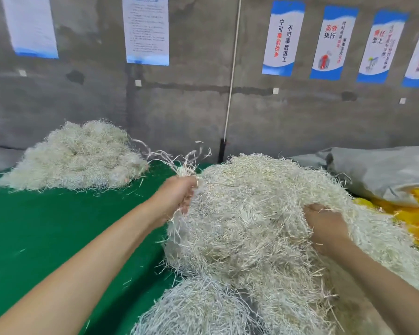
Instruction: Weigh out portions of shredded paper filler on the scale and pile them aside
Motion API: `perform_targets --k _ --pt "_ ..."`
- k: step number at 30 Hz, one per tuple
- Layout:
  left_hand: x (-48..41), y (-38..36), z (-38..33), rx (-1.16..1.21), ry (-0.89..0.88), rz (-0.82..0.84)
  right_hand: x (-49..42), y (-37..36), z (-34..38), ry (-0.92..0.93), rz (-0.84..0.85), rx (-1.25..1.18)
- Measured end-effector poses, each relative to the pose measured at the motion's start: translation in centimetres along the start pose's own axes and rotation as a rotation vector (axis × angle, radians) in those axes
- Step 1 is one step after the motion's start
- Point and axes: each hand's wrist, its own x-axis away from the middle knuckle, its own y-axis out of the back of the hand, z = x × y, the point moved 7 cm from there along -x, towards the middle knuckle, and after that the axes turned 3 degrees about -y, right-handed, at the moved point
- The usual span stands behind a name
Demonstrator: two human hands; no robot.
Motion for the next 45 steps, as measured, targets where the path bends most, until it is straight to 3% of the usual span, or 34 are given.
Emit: perform_targets --k 3,6,9,12,15,18,21,23,26,28,32,37,42,45 --pt "0.7 -1.8 1.1 -0.06 0.056 0.117 0.2 0.8 1.0 0.024 0.109 -0.223" --pt "2.1 -1.8 0.3 -0.226 -0.001 0.111 1.2 4.2 2.4 0.267 0.311 -0.544" --pt "3.6 -2.6 -0.9 -0.498 -0.1 0.274 3.6 8.6 2.6 0.44 0.44 -0.584" --pt "4.9 -3.5 -2.6 -0.587 -0.137 0.407 6.0 12.2 2.8 0.494 0.436 -0.641" --pt "5.7 -3.4 -5.1 -0.643 -0.253 0.393 7.9 14.7 2.2 0.415 0.229 -0.648" --pt "5.8 -1.7 -6.2 -0.588 -0.272 0.261 10.7 17.0 0.6 0.262 -0.193 -0.616" --pt "5.6 -1.5 -6.0 -0.706 -0.301 0.171 14.5 18.3 -0.4 0.158 -0.578 -0.856" --pt "5.7 -2.6 -5.1 -0.77 -0.312 0.195 16.2 18.4 1.3 0.247 -0.663 -1.041" --pt "6.3 -5.3 -4.0 -0.646 -0.372 0.349 16.3 15.9 9.0 0.547 -0.301 -0.983" --pt "6.5 -5.9 -3.0 -0.522 -0.364 0.401 15.9 13.2 12.0 0.614 -0.195 -0.884" --pt "6.6 -4.5 0.4 -0.52 -0.274 0.377 14.3 9.4 11.3 0.467 -0.204 -1.23" --pt "8.8 -3.4 2.9 -0.401 -0.306 0.345 14.5 6.2 12.4 0.396 -0.031 -1.445" --pt "11.0 -3.7 8.8 -0.87 -0.234 0.362 16.6 3.6 14.8 0.519 -0.027 -1.047" --pt "12.6 -4.6 10.3 -1.116 -0.332 0.196 17.7 2.4 15.4 0.527 -0.076 -0.866"
